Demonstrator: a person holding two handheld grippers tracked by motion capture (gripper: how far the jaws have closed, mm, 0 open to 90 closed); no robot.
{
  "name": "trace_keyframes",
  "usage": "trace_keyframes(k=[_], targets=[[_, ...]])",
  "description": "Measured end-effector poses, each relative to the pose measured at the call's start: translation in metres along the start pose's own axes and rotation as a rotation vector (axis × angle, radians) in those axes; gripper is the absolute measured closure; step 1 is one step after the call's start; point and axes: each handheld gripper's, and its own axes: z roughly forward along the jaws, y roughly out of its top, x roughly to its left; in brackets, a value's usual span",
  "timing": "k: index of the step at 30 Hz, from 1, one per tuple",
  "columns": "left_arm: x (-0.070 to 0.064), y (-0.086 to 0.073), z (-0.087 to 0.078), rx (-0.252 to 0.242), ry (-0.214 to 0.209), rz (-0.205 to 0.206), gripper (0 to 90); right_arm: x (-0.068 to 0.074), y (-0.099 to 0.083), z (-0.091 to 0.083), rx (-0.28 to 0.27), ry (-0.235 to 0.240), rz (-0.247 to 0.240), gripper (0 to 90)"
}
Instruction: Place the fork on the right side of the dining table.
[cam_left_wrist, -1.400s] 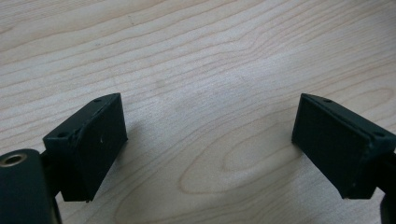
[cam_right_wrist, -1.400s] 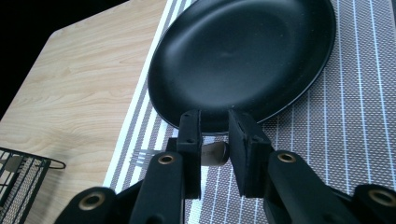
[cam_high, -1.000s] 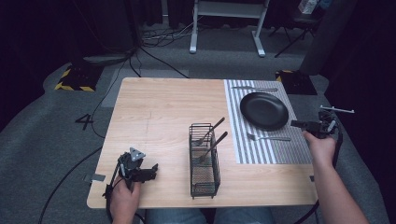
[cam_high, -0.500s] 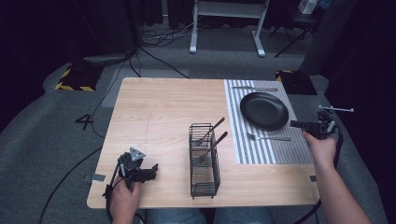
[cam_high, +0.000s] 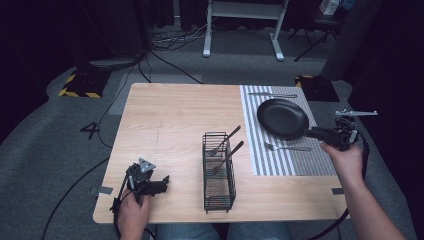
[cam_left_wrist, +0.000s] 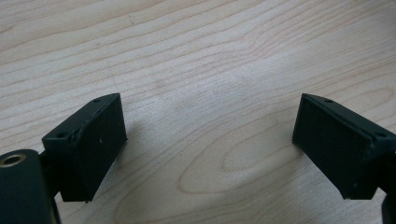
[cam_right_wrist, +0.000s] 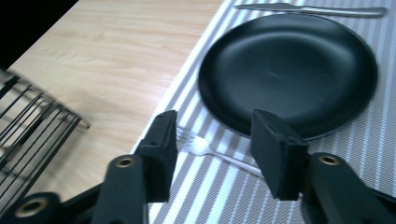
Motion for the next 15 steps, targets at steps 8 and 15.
trace_keyframes(k=[8,15], targets=[[0.0,-0.001,0.0,-0.001,0.003,-0.001,9.7,0.029,-0.002,-0.005,0.005,0.063,-0.076,39.8],[-0.001,-0.001,-0.001,0.0,0.01,-0.007,9.6,0.05,-0.007,-0.003,0.004,0.115,-0.122,37.5]])
